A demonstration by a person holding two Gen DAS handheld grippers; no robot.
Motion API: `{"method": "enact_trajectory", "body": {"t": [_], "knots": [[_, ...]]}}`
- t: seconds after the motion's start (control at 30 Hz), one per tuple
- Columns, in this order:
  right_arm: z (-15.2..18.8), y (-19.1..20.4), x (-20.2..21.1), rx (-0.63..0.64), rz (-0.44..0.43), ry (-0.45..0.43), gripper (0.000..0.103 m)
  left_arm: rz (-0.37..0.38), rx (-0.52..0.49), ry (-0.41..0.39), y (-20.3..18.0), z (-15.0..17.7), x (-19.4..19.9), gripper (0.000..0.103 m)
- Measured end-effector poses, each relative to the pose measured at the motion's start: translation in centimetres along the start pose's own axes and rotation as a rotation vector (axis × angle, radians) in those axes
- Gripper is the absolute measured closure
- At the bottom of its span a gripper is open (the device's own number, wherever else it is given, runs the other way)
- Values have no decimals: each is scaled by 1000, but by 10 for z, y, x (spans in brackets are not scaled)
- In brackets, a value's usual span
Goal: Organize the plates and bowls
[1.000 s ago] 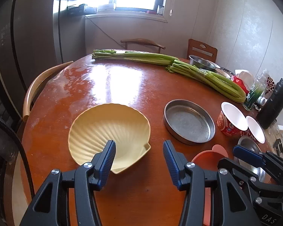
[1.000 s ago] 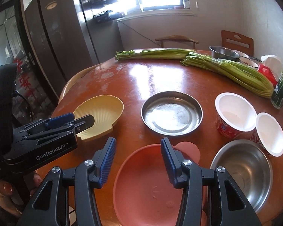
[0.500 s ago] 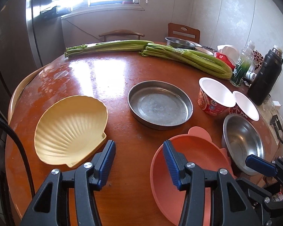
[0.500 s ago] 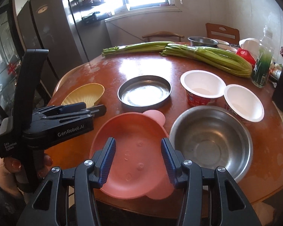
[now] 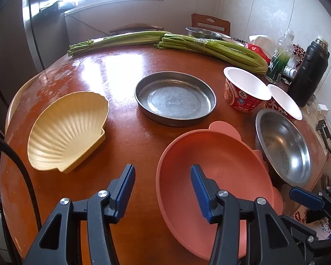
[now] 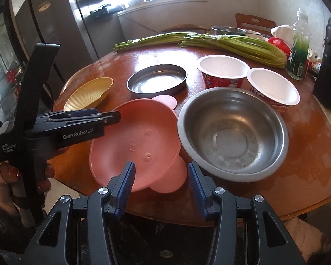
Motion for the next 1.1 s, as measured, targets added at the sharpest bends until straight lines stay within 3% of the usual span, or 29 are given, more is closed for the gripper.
{"method": "enact_trajectory", "body": {"t": [0.6, 0.87, 1.1], "knots": [[3, -1, -20, 10, 19, 40, 50, -52, -38, 39, -6, 22, -6, 51], [1, 4, -39, 50, 41, 49, 50, 32, -13, 61, -7, 28, -9, 51], [-3, 18, -49, 102, 28, 58, 50, 52, -1, 55, -1, 25, -9, 51]]}}
Point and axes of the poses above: each gripper's, at about its wrist camera, not at the fingertips, and x roughly against the way its jaws point, y to its left, z to its underside, the point moved 6 cm from there along -x, roughly the way its jaws point, and after that the axes turned 1 degree about -z, right-handed, at the moved point
